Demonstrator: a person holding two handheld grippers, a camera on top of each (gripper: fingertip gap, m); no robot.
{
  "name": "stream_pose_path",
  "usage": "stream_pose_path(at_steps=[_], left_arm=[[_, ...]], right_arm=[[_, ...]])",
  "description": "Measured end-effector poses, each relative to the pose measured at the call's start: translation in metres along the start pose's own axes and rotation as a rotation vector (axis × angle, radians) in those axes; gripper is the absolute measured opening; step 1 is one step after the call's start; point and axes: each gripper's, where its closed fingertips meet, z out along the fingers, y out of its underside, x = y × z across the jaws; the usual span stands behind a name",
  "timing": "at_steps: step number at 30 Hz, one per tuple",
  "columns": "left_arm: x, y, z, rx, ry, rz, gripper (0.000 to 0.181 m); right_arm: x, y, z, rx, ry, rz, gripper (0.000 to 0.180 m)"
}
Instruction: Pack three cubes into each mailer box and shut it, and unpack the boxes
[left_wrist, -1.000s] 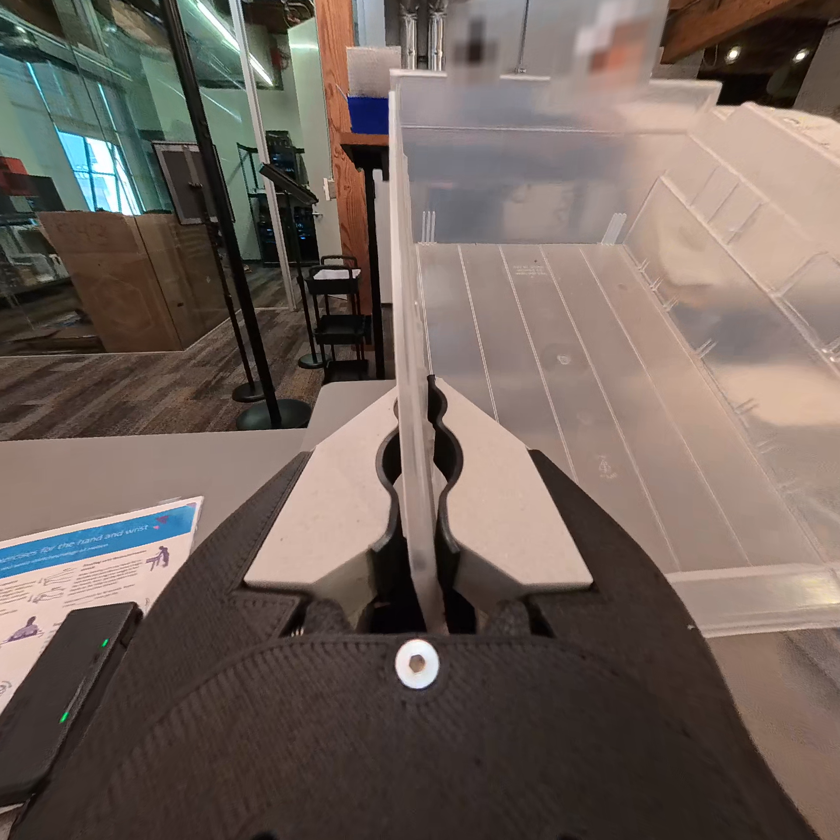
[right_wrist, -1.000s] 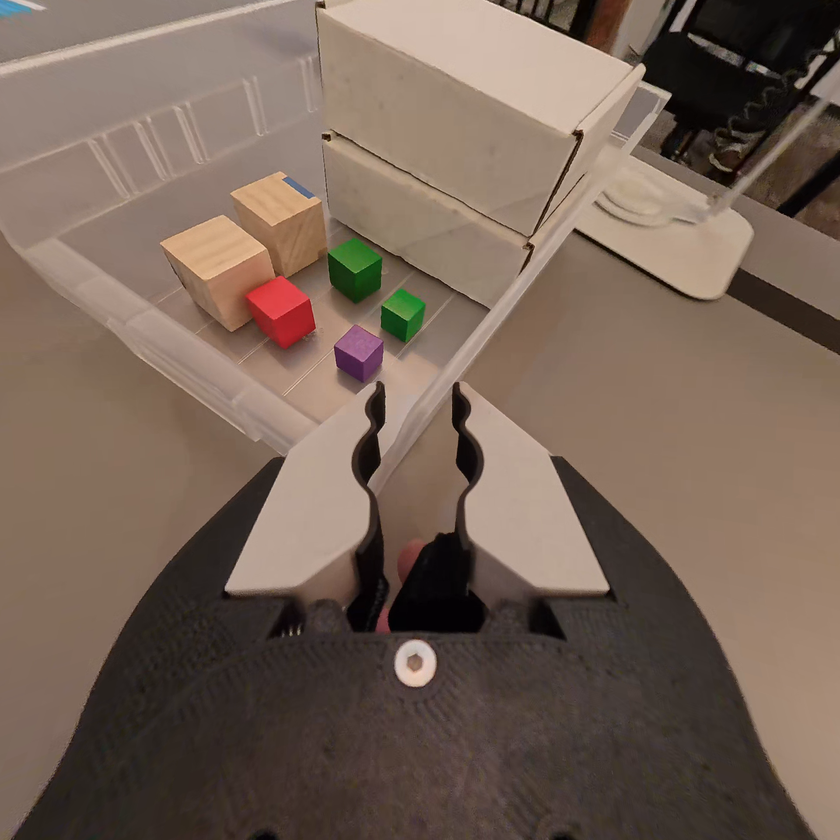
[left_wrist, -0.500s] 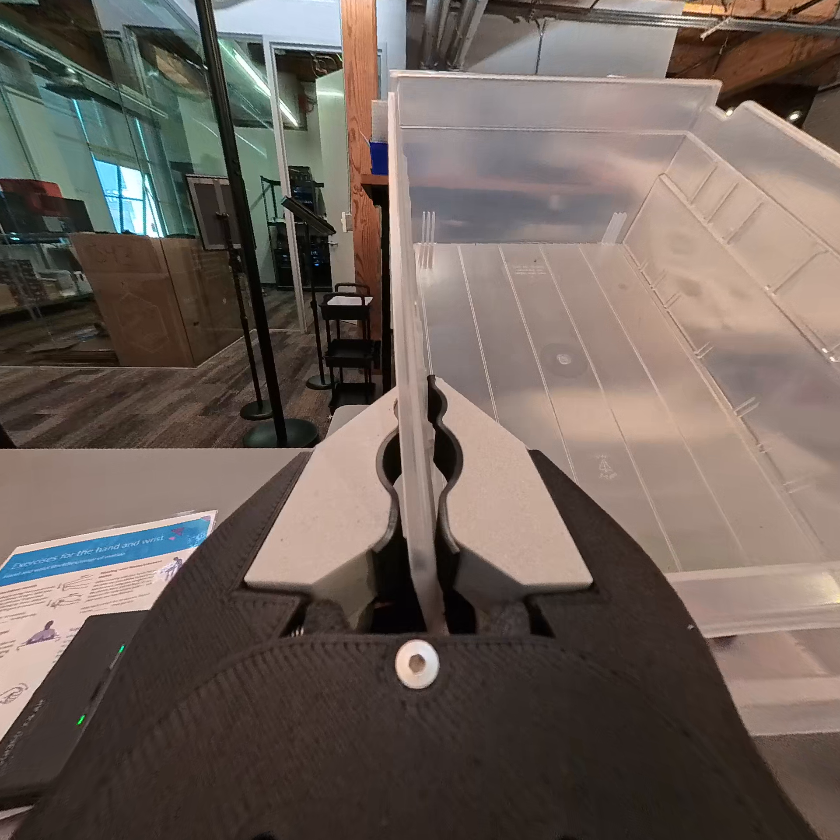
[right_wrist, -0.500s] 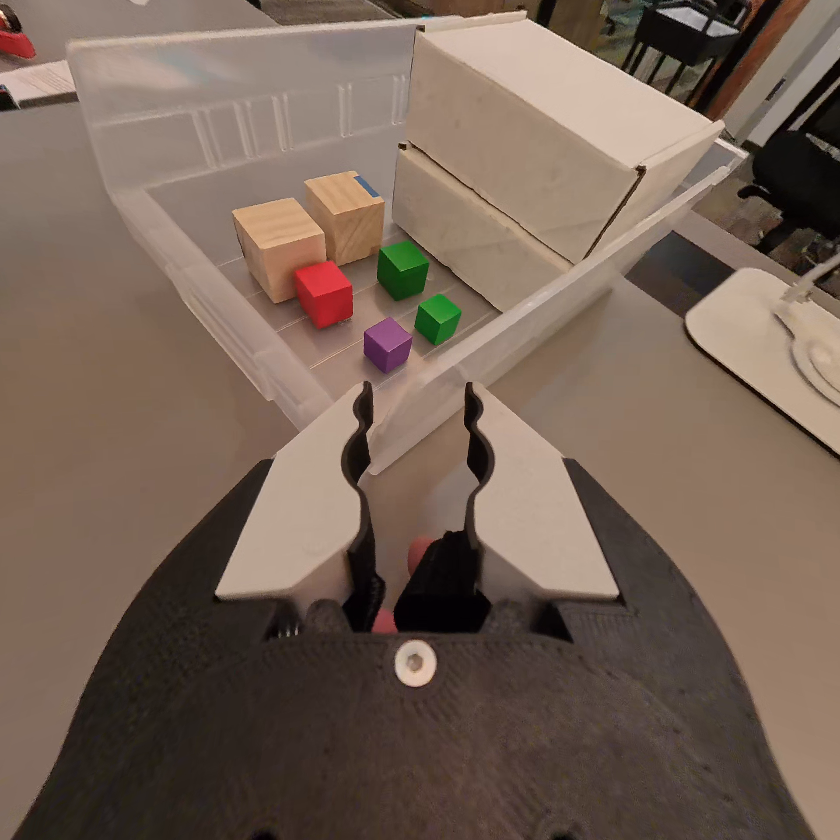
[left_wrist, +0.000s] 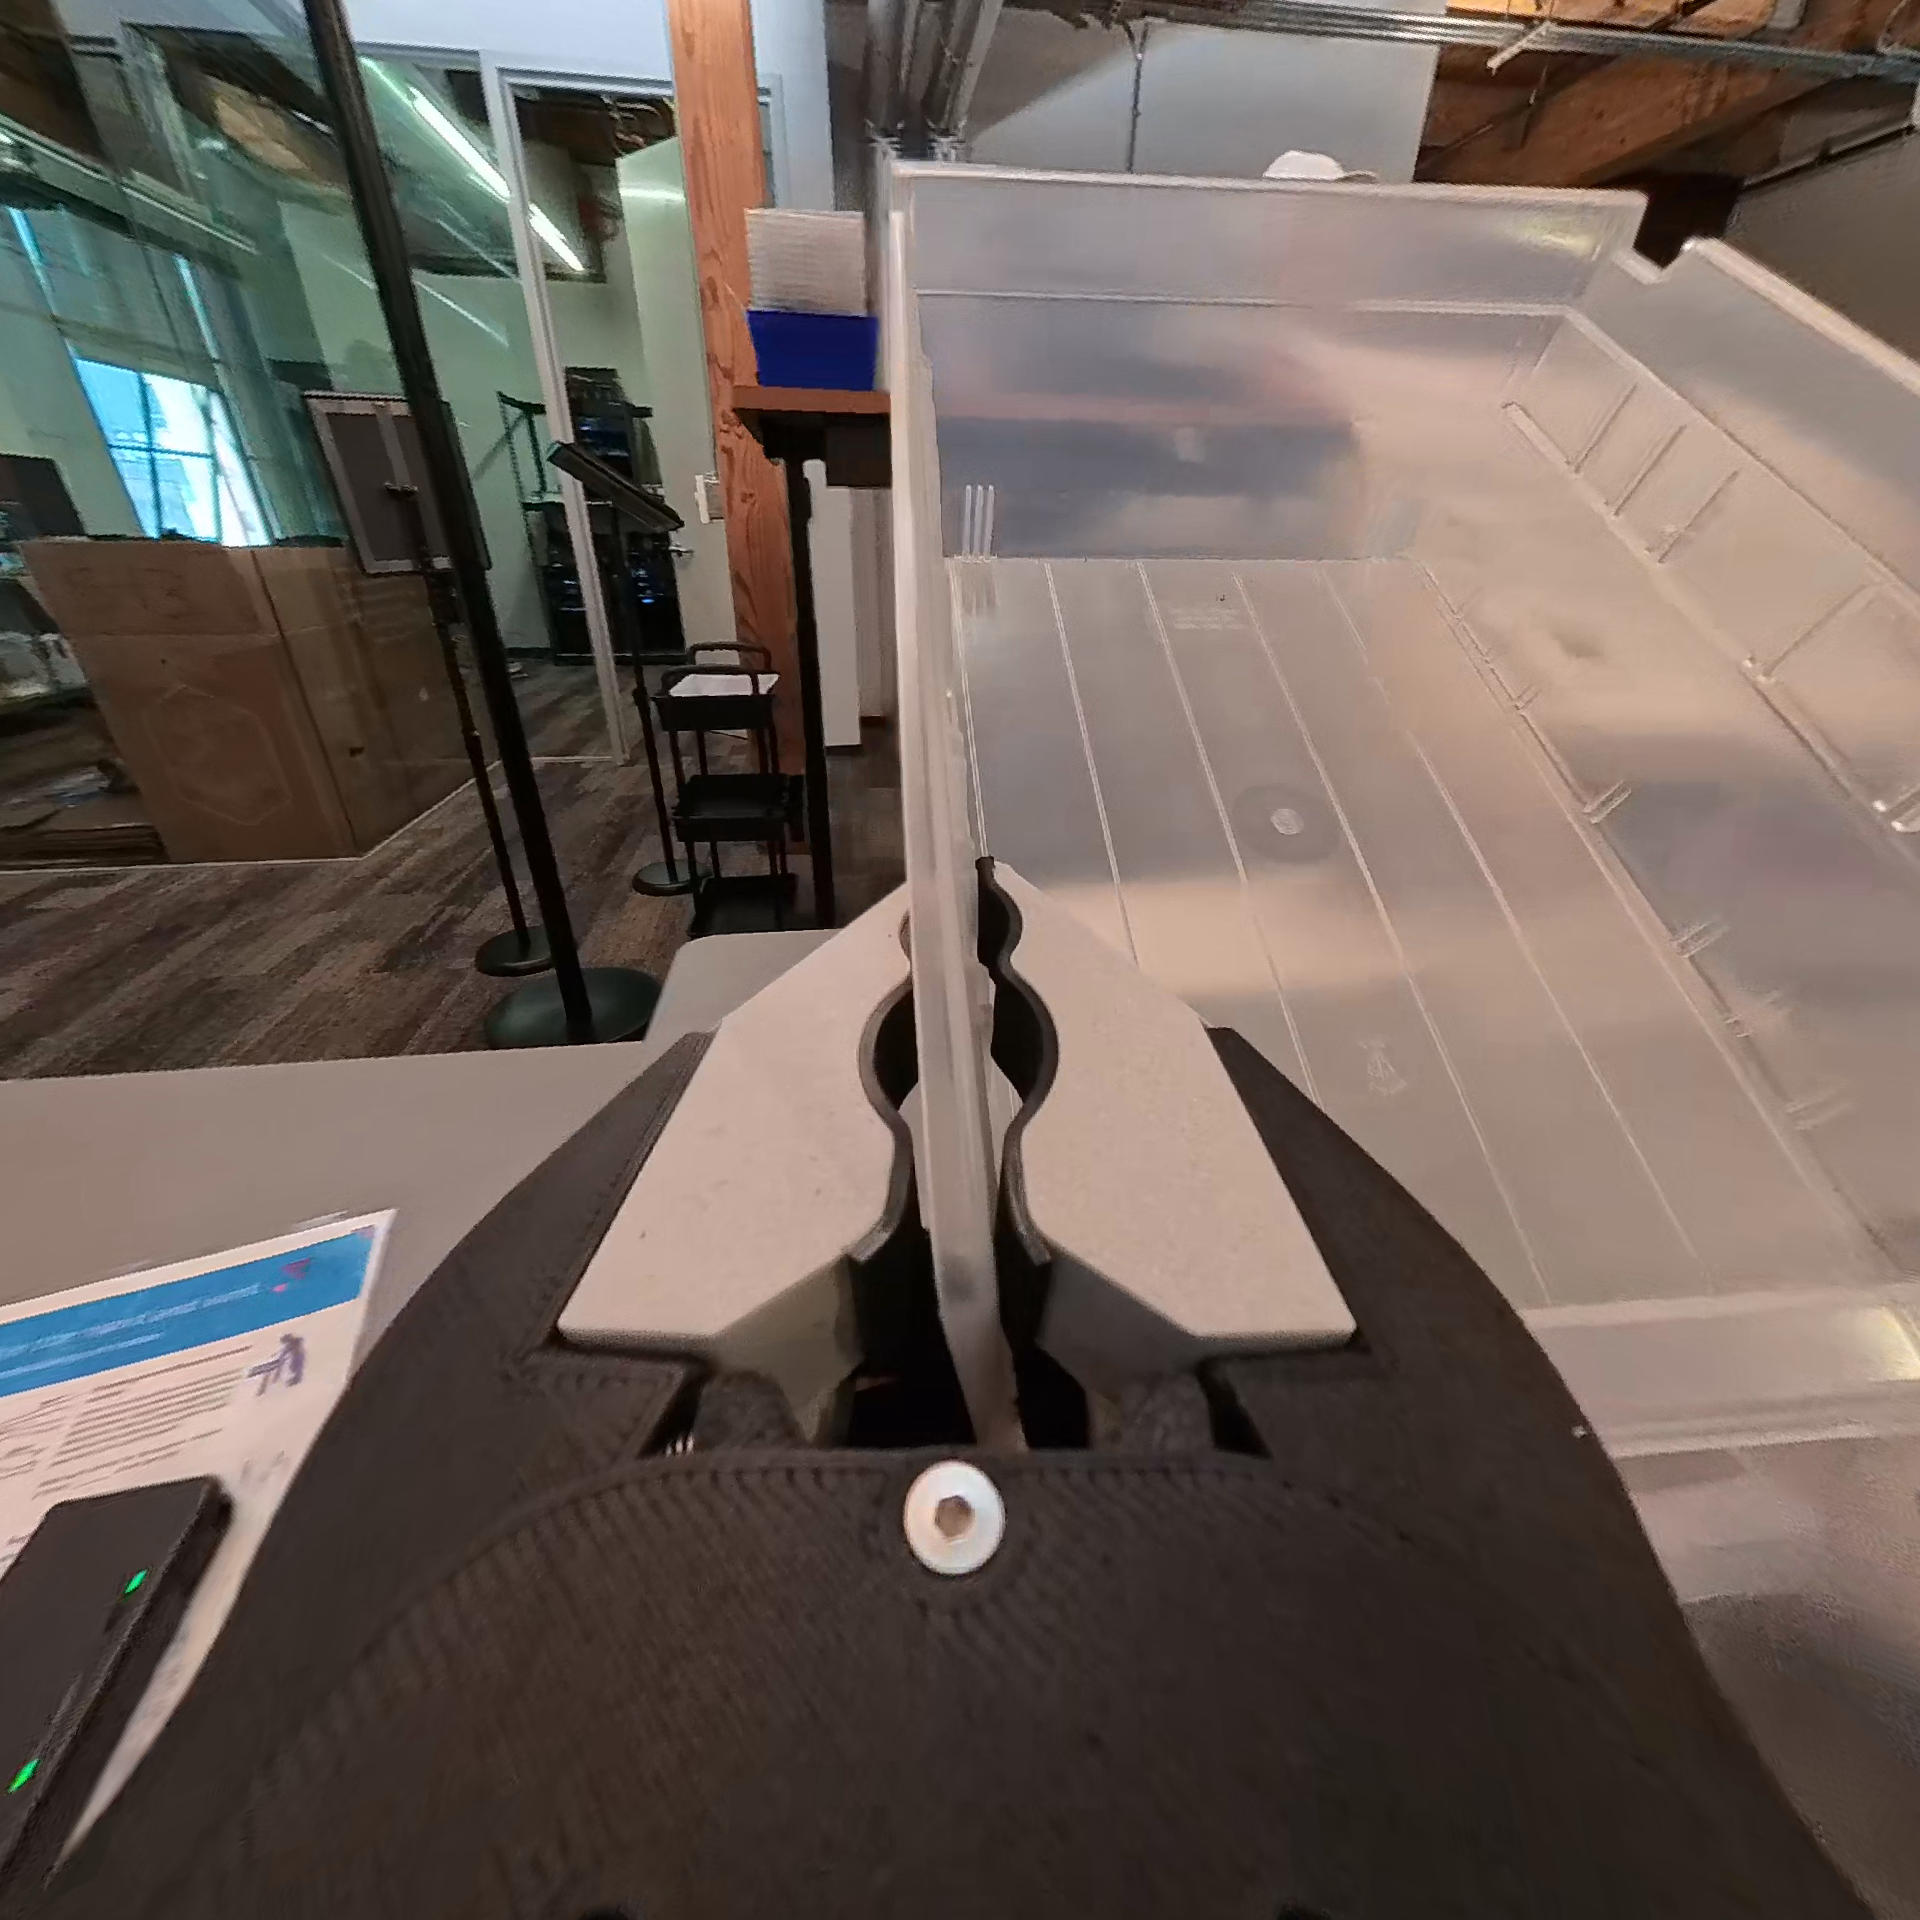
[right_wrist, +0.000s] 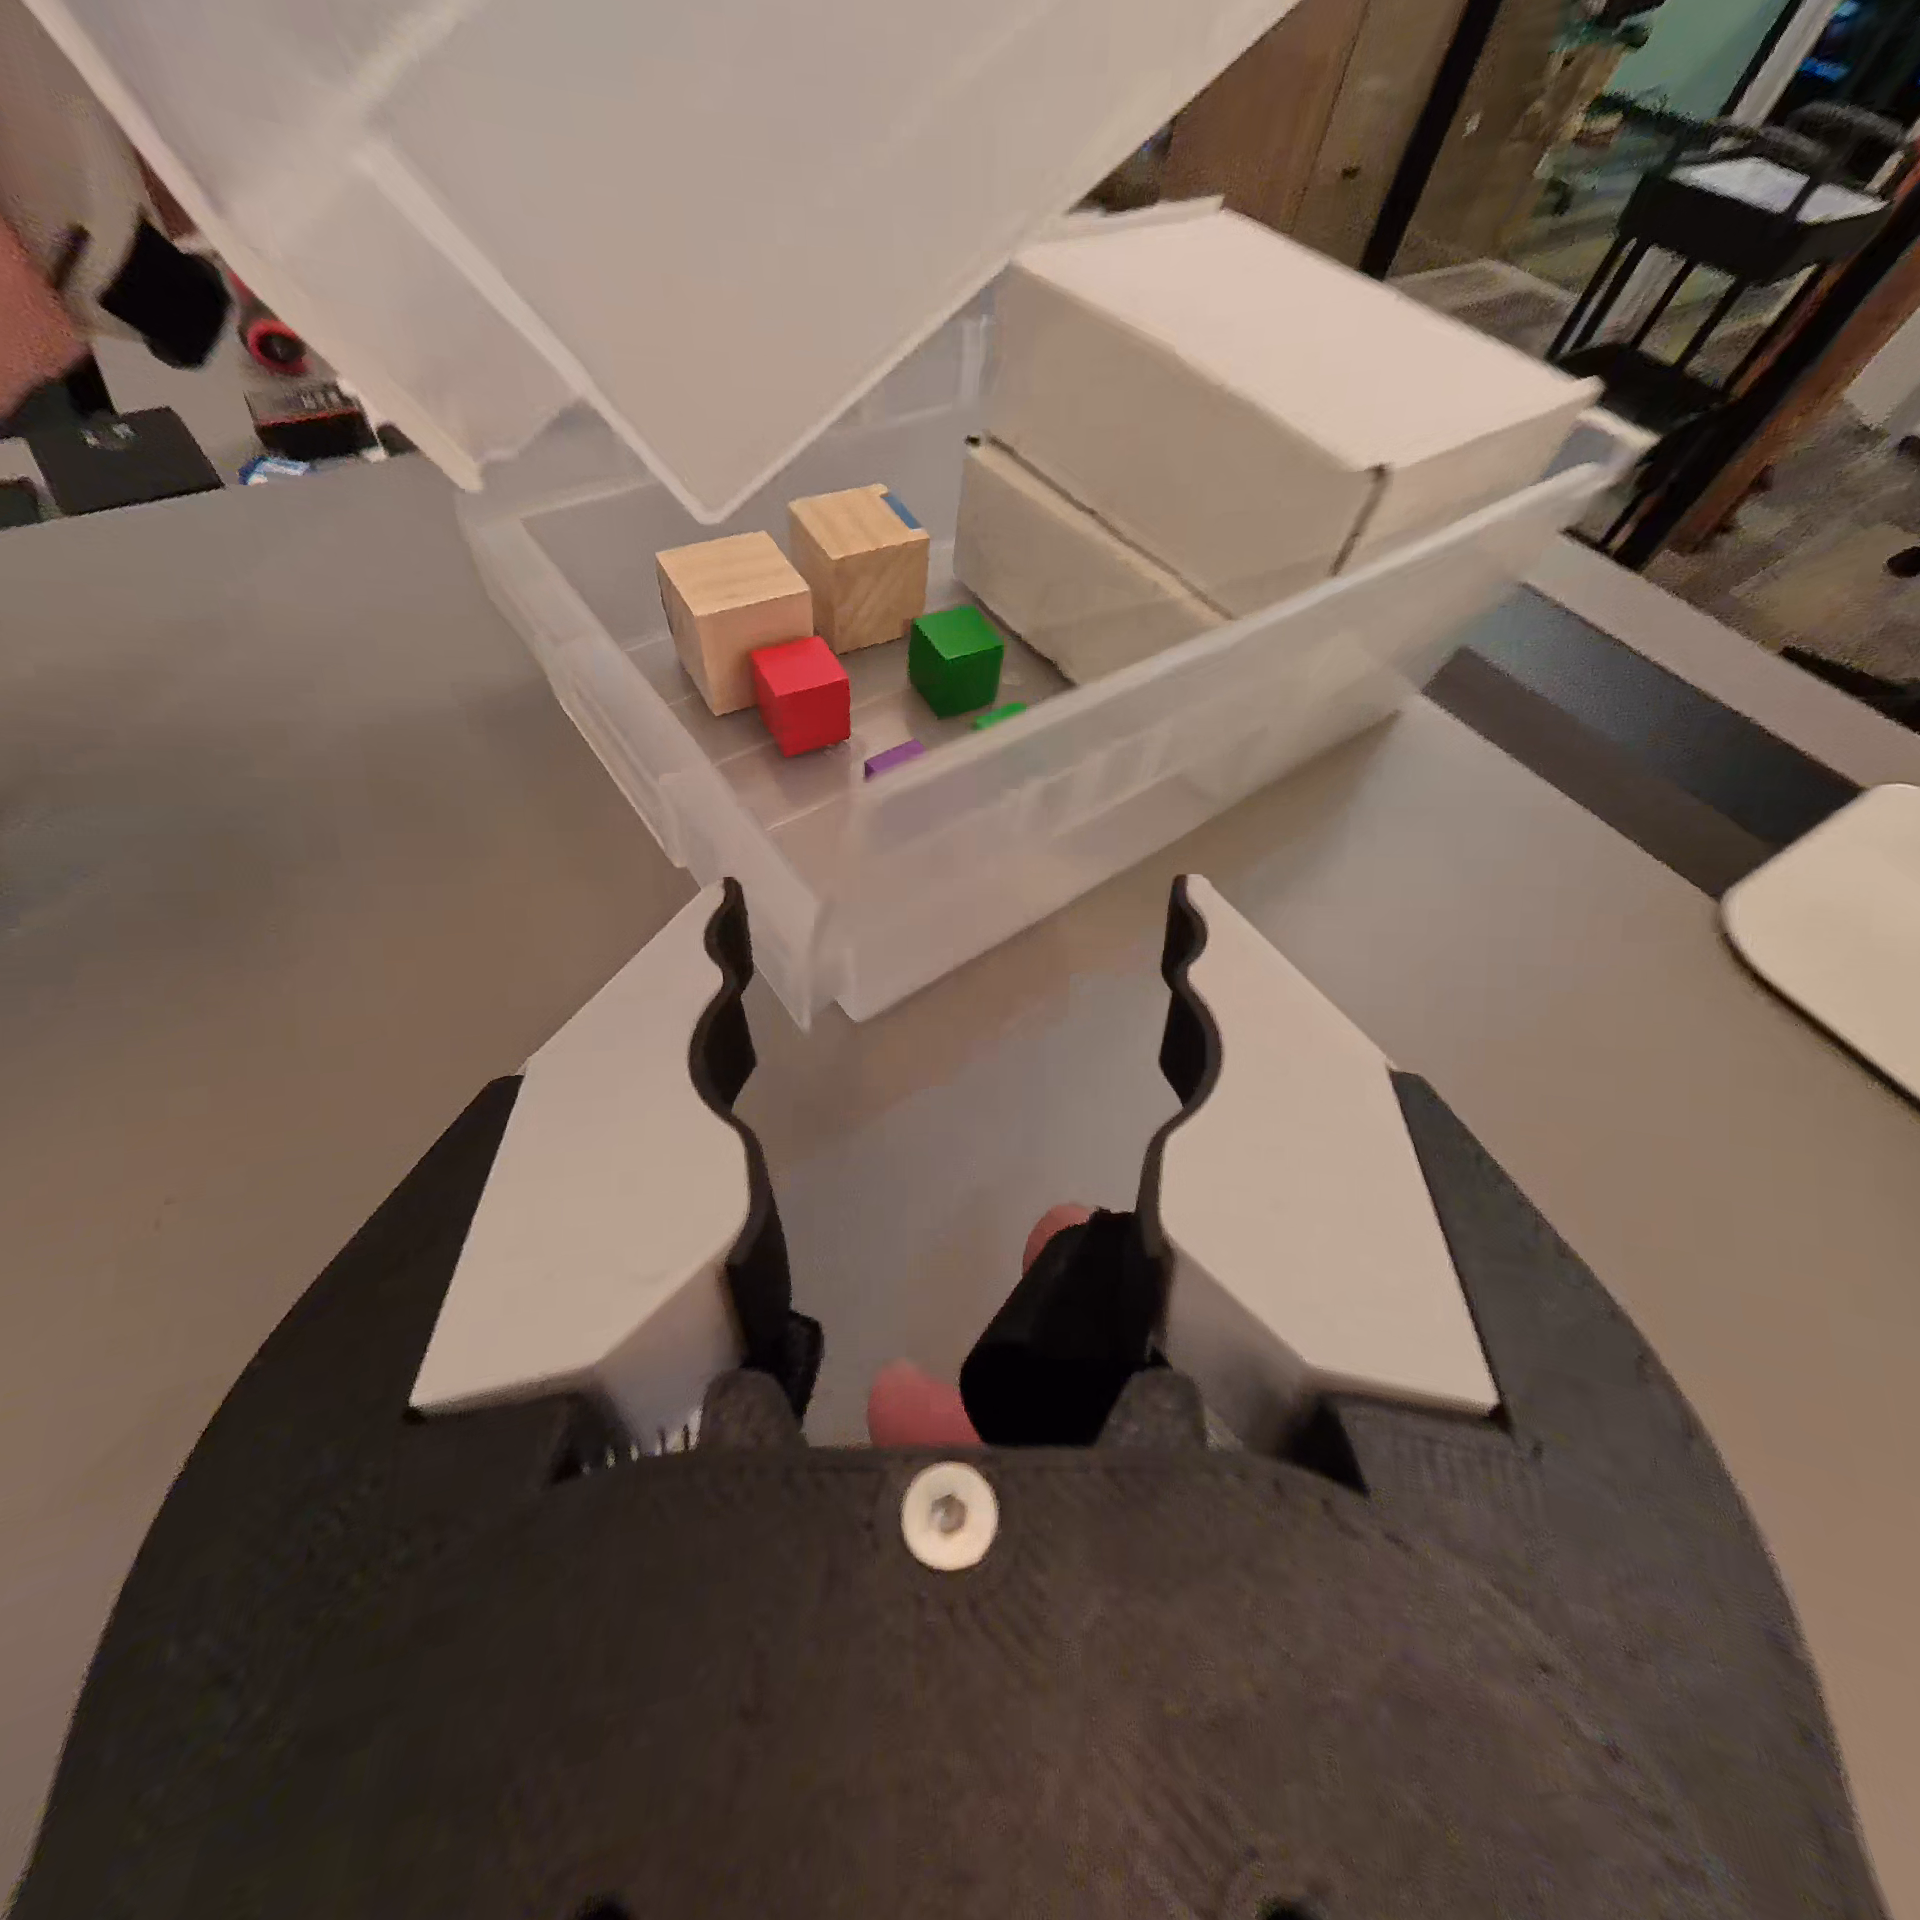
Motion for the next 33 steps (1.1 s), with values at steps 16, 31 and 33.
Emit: stream_pose_path(at_steps=[16, 31, 33], left_arm=[[0.328, 0.037, 0.032, -0.120, 0.621, 0.044, 0.003], [0.530, 0.163, 0.069, -0.487, 0.788, 0.036, 0.003], [0.547, 0.166, 0.071, -0.503, 0.793, 0.037, 0.003]], right_arm=[[0.135, 0.100, -0.299, 0.262, 0.313, 0.274, 0.082], [0.137, 0.108, -0.392, 0.471, 0.535, 0.305, 0.091], [0.144, 0.109, -0.385, 0.422, 0.571, 0.247, 0.091]])
